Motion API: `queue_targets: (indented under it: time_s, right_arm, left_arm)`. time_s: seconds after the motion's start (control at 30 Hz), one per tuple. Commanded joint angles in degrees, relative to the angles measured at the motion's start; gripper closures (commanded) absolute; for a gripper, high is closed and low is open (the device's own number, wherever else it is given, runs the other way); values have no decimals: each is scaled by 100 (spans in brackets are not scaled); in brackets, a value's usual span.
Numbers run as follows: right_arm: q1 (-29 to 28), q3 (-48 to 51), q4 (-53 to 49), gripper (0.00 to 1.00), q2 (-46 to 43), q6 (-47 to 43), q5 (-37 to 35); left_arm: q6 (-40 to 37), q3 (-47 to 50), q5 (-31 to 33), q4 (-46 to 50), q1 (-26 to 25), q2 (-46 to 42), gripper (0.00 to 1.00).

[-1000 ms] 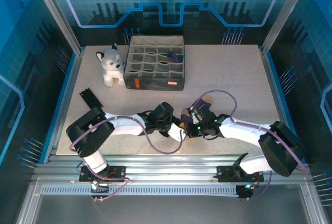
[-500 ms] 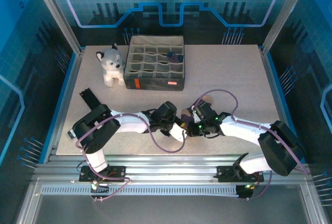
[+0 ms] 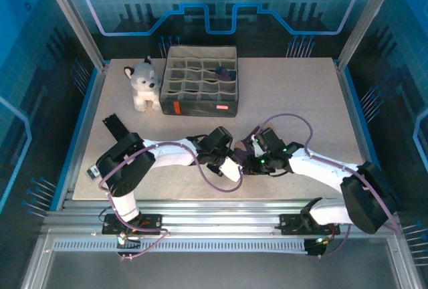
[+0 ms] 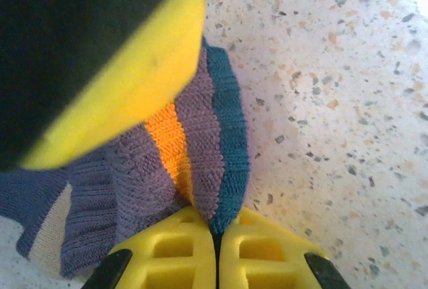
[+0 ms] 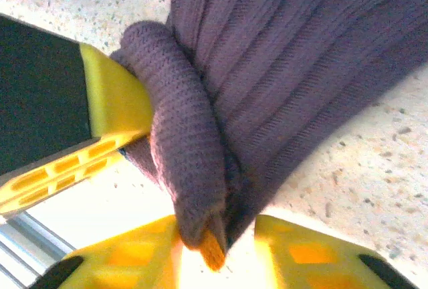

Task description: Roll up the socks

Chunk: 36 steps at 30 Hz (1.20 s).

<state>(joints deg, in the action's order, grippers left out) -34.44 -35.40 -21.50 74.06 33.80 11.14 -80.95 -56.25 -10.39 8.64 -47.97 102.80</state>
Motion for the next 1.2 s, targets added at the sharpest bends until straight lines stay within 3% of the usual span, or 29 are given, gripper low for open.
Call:
queue_targets:
  time_s: [0.0, 0.17, 0.37, 0.57, 0.83, 1.17]
  right_arm:
    - [107, 38, -408, 57, -441, -5, -26]
    - [119, 507, -161, 46, -1381, 30, -365]
    - [19, 1238, 627, 47, -2586, -384, -700]
    - [-865, 1782, 1535, 49, -3228, -1611, -1451]
    - [-2478, 2633, 3870, 46, -3053, -3276, -2489]
    - [-2998, 2935, 5389, 41, -1870, -3798, -2841]
  left_arm:
    - [162, -310, -415, 1549, 115, 270, 100]
    - [235, -846, -877, 2341, 226, 439, 100]
    - [409, -1476, -1320, 3193, 341, 726, 100]
    - [527, -1832, -1899, 3672, 589, 930, 100]
    - [519, -1984, -2271, 3899, 822, 1044, 100]
    - [466, -2126, -2681, 4045, 996, 1219, 100]
